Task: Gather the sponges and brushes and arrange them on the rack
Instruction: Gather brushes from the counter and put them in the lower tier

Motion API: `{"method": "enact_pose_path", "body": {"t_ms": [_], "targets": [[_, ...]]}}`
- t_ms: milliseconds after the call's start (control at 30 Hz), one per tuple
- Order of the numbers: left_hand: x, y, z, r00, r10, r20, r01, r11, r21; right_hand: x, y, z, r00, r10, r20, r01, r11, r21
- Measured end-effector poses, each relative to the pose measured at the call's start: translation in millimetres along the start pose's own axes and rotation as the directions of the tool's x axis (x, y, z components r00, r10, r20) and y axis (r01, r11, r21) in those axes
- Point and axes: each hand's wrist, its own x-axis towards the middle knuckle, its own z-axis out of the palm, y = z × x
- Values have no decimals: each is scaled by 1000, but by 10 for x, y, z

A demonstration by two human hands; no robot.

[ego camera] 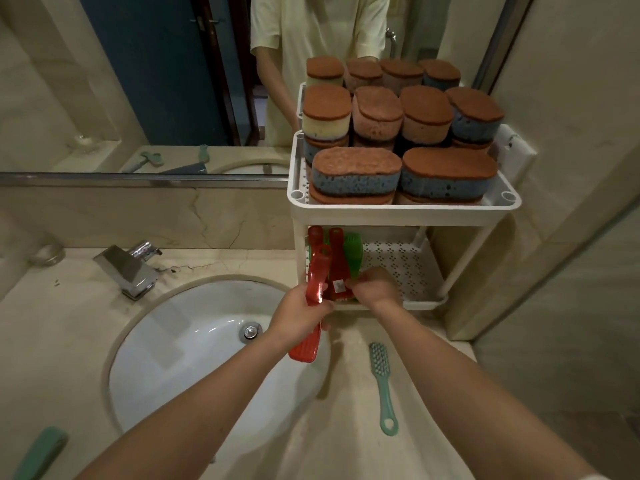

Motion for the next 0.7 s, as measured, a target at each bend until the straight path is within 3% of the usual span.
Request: {"method": "enact_pose_path", "body": {"t_ms": [467,700], "targets": [[143,-7,139,997,-78,-9,75,985,-155,155,-23,-7,998,-42,37,48,983,-177],[246,131,221,968,-239,77,251,899,-359,104,24,-46,995,-86,45,88,995,-40]]}}
